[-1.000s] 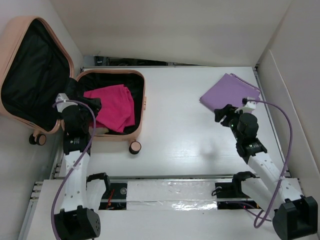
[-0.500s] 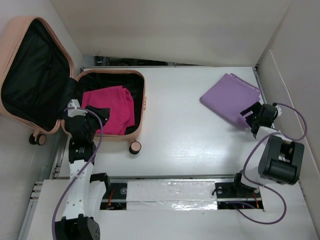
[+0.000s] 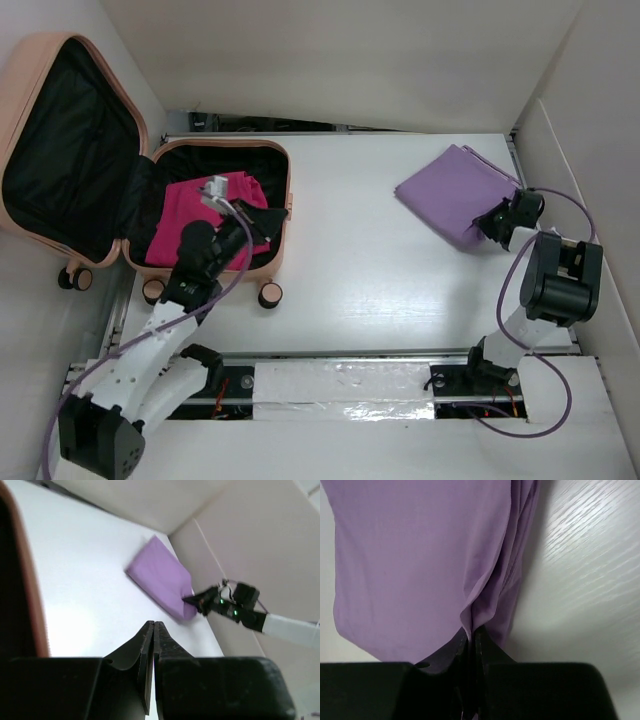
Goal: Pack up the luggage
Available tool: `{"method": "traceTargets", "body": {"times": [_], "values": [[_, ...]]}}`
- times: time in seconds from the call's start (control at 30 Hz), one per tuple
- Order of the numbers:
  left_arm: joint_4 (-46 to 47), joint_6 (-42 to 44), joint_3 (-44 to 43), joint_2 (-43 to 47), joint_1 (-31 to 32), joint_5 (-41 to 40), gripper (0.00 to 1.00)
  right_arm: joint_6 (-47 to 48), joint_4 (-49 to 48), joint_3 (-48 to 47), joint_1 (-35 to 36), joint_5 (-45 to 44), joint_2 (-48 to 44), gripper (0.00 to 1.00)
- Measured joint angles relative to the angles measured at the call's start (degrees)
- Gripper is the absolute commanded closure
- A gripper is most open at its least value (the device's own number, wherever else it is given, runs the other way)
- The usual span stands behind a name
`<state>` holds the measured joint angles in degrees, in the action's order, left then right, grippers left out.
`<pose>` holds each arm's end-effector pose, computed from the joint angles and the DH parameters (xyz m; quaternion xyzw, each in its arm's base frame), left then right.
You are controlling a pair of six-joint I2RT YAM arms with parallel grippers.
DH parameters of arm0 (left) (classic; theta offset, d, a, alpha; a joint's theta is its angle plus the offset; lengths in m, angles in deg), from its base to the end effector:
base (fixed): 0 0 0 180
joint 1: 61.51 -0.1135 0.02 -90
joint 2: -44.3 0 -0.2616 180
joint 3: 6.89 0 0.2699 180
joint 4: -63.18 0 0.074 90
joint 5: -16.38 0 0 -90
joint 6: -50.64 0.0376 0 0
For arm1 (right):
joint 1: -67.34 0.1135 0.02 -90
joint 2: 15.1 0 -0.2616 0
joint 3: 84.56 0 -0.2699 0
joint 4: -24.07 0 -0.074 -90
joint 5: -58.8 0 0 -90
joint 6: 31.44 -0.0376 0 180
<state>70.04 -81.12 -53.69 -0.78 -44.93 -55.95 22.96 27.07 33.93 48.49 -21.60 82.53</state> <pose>0.2015 -0.0719 0.3232 -0.0269 0.6544 -0.4525 0.6052 0.3417 -0.1100 0.1436 0.3797 0.8166 0.1371 0.4125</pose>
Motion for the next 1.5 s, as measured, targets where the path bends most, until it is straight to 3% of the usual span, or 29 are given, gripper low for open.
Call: {"method": "traceTargets", "body": {"times": [0.13, 0.27, 0.33, 0.37, 0.4, 0.43, 0.47, 0.5, 0.57, 0.73, 0.8, 0.9, 1.2, 1.4, 1.5], "values": [[1.42, 1.88, -0.26, -5.31, 13.68, -6.32, 1.0, -0.04, -2.58, 4.09, 1.7, 3.74, -2.03, 0.89], [0.46, 4.81, -2.62, -13.18, 27.96, -18.1, 1.0, -1.36, -5.31, 12.09, 4.59, 8.52, -8.04, 0.82], [0.0, 6.27, -6.43, -18.97, 34.01, -23.71, 0.9, -2.4, -6.43, 16.33, 6.54, 10.62, -11.5, 0.76], [0.48, 6.84, -8.24, -21.99, 36.17, -25.31, 0.83, -2.97, -7.13, 18.27, 7.48, 11.56, -13.2, 0.57], [1.18, 7.3, -9.75, -24.72, 37.55, -26.49, 0.64, -3.56, -7.45, 20.24, 8.35, 12.55, -14.99, 0.45], [1.95, 7.76, -10.91, -27.28, 38.32, -27.43, 0.57, -3.91, -7.32, 21.9, 9.16, 13.29, -16.96, 0.36], [2.21, 7.96, -11.87, -29.64, 38.53, -28.15, 0.5, -3.65, -7.1, 23.28, 9.73, 13.86, -18.97, 0.19], [2.36, 8.07, -13.16, -32.28, 38.6, -28.81, 0.33, -3.58, -6.36, 24.24, 9.94, 14.03, -21.27, 0.11], [2.32, 8.55, -16.28, -38.1, 38.42, -29.38, 0.27, -2.01, -3.19, 24.52, 10.01, 12.57, -26.95, 0.0], [1.07, 8.72, -27.93, -53.46, 37.42, -28.22, 0.21, 2.14, 2.25, 24.02, 9.77, 7.39, -44.44, 0.0], [-0.39, 8.66, -34.14, -59.8, 37.0, -27.06, 0.2, 3.54, 3.63, 23.98, 9.77, 5.77, -51.19, 0.07], [-2.89, 8.28, -43.52, -68.91, 36.54, -26.01, 0.19, 5.49, 4.81, 23.98, 9.79, 5.27, -57.7, 0.15], [-12.57, 5.88, -68.22, -90.4, 36.15, -27.65, 0.24, 11.45, 12.85, 23.08, 11.89, 6.16, -65.81, 0.14], [-18.84, 4.98, -79.17, -96.56, 36.57, -32.33, 0.43, 12.72, 14.84, 22.95, 15.63, 6.67, -67.08, 0.14], [-20.59, 4.63, -81.88, -98.12, 36.85, -33.7, 0.69, 12.76, 15.26, 22.93, 17.4, 6.67, -68.11, 0.14]]}}
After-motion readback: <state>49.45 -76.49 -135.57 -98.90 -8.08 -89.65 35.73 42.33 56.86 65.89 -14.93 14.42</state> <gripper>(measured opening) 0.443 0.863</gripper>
